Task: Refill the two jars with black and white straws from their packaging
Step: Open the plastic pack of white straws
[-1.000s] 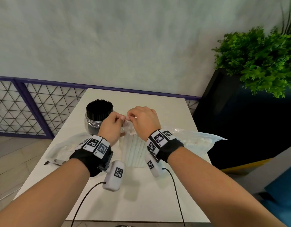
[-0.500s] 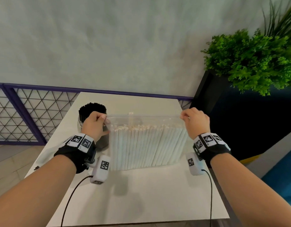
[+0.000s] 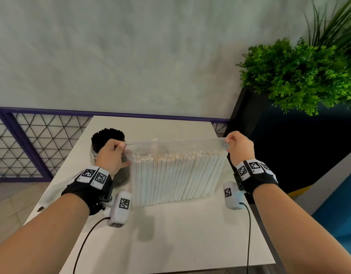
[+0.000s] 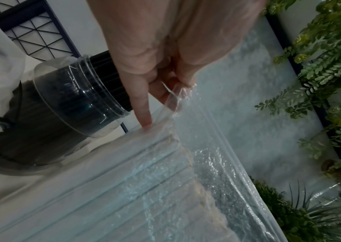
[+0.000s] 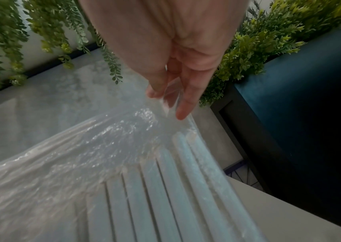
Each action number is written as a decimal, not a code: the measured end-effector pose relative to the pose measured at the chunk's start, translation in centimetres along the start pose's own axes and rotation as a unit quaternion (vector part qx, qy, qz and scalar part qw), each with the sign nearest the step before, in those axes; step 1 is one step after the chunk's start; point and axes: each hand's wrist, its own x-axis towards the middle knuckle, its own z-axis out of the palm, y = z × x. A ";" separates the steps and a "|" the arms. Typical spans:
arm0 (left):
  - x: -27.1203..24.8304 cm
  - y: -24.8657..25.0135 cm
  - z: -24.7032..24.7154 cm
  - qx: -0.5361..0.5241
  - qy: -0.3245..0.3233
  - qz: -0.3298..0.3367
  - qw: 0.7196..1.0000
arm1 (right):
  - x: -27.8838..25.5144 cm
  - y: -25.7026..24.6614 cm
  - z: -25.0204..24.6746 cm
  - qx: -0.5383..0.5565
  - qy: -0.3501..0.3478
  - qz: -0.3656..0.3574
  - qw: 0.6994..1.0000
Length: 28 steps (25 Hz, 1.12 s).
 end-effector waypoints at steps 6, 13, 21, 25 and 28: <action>0.6 -0.2 -0.7 -0.014 -0.009 -0.036 0.999 | -0.8 -0.9 -1.5 0.040 0.022 -0.043 0.998; -0.5 2.2 2.5 0.276 -0.074 0.189 0.940 | -1.3 -10.3 -3.2 0.095 0.038 -0.307 0.946; -2.7 1.8 6.7 0.014 -0.202 0.049 0.978 | -1.6 -11.4 -2.3 0.034 -0.064 -0.358 0.931; -1.9 -0.1 4.2 -0.076 -0.190 -0.031 0.978 | 0.2 -5.2 -3.1 -0.152 -0.086 -0.152 0.973; -1.7 -1.0 3.5 -0.114 -0.169 -0.053 0.978 | 0.7 -2.3 -2.7 -0.143 -0.151 -0.063 0.976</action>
